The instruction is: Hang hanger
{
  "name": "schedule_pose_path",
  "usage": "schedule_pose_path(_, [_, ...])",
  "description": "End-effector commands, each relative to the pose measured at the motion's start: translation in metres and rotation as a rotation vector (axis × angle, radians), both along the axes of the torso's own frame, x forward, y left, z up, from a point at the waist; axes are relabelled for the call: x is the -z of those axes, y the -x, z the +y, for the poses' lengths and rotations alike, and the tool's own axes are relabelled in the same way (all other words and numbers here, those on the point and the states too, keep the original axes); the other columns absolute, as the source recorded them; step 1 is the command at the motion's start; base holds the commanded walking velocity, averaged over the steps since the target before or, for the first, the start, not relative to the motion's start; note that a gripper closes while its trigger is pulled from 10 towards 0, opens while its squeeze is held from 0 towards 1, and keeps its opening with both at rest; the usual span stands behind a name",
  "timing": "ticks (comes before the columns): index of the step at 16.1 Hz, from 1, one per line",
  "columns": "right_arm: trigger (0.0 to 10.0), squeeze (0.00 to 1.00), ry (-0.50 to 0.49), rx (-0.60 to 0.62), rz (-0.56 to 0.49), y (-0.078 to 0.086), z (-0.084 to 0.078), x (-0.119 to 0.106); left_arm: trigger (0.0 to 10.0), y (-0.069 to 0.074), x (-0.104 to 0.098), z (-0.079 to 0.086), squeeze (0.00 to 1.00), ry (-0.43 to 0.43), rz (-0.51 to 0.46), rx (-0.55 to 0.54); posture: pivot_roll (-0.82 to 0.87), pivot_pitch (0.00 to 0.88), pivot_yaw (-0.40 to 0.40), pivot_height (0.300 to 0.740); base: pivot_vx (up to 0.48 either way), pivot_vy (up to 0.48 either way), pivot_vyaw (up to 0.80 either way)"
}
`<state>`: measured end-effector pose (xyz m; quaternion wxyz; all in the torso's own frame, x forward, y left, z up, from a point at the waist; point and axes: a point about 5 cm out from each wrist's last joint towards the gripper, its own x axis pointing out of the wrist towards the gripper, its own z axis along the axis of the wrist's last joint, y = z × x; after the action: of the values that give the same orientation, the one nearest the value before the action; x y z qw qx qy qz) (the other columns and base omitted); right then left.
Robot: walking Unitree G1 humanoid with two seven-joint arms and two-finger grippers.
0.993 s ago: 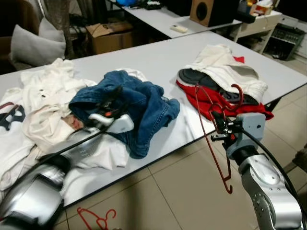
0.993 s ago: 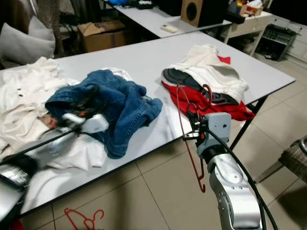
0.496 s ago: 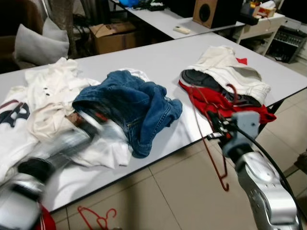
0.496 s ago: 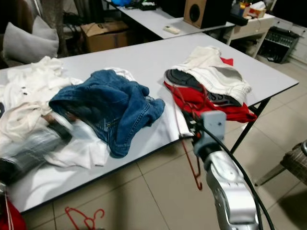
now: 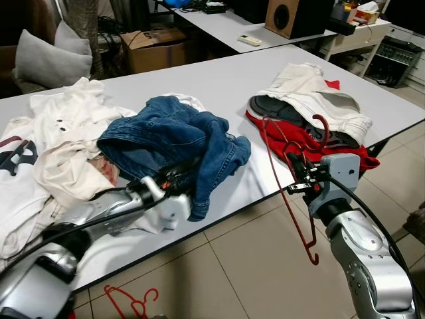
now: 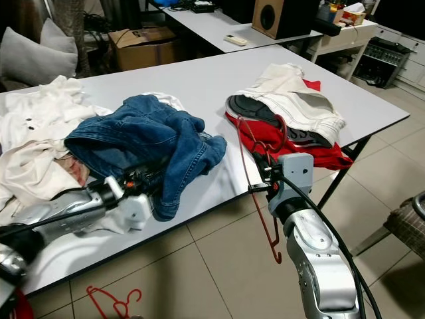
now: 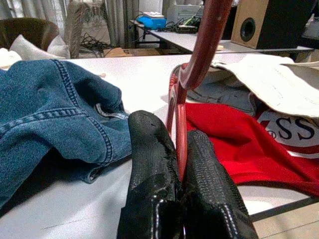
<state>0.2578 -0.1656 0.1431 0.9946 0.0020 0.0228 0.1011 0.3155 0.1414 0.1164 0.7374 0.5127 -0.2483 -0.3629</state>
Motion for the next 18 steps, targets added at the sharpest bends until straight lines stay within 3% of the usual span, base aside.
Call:
schedule_pose_path(1, [10.0, 0.00, 0.005, 0.018, -0.017, 0.002, -0.004, -0.003, 10.0, -0.005, -0.016, -0.006, 0.00, 0.080, -0.040, 0.008, -0.19, 0.000, 0.000, 0.740, 0.000, 0.000, 0.00])
schedule_pose_path(2, [10.0, 0.00, 0.001, 0.018, -0.014, 0.001, -0.003, -0.002, 10.0, -0.011, -0.026, -0.012, 0.00, 0.186, -0.039, -0.033, -0.19, 0.000, 0.000, 0.740, 0.000, 0.000, 0.00])
schedule_pose_path(3, [10.0, 0.00, -0.004, 0.017, -0.011, 0.001, -0.002, -0.002, 10.0, -0.018, -0.033, -0.015, 0.00, 0.231, -0.052, -0.076, -0.18, 0.000, 0.000, 0.740, 0.000, 0.000, 0.00])
schedule_pose_path(5, [10.0, 0.00, -0.007, 0.015, -0.010, 0.001, 0.000, -0.002, 10.0, -0.026, -0.036, -0.008, 0.00, 0.232, -0.071, -0.153, -0.19, 0.000, 0.006, 0.740, 0.000, 0.000, 0.00])
schedule_pose_path(7, [10.0, 0.00, -0.010, 0.021, -0.006, 0.002, -0.002, -0.001, 10.0, -0.031, -0.046, 0.011, 0.00, 0.196, -0.138, -0.215, -0.19, 0.000, 0.008, 0.740, 0.000, 0.000, 0.00])
schedule_pose_path(12, [10.0, 0.00, -0.020, 0.040, 0.007, 0.005, -0.003, 0.004, 10.0, -0.021, -0.074, 0.065, 0.00, 0.128, -0.253, -0.313, -0.17, 0.000, 0.010, 0.740, 0.000, 0.000, 0.00])
schedule_pose_path(14, [10.0, 0.00, -0.023, 0.011, 0.011, 0.002, 0.004, 0.005, 10.0, -0.022, -0.032, 0.063, 0.00, -0.095, -0.020, -0.296, -0.16, 0.000, 0.002, 0.740, 0.000, 0.000, 0.00])
schedule_pose_path(15, [10.0, 0.00, -0.022, 0.007, 0.009, 0.001, 0.005, 0.004, 10.0, -0.022, -0.024, 0.064, 0.00, -0.151, 0.010, -0.304, -0.16, 0.000, 0.002, 0.740, 0.000, 0.000, 0.00])
schedule_pose_path(16, [10.0, 0.00, -0.021, 0.008, 0.005, -0.001, 0.003, 0.003, 10.0, -0.028, -0.009, 0.070, 0.00, -0.240, 0.097, -0.387, -0.16, 0.000, 0.000, 0.740, 0.000, 0.000, 0.00])
schedule_pose_path(17, [10.0, 0.00, -0.020, 0.010, 0.003, -0.001, 0.002, 0.002, 10.0, -0.032, -0.009, 0.075, 0.59, -0.261, 0.118, -0.436, -0.16, 0.000, 0.001, 0.740, 0.000, 0.000, 0.00])
schedule_pose_path(18, [10.0, 0.00, -0.018, 0.014, 0.001, -0.001, 0.001, 0.002, 10.0, -0.035, -0.010, 0.081, 0.89, -0.319, 0.126, -0.468, -0.16, 0.000, 0.001, 0.740, 0.000, 0.000, 0.00])
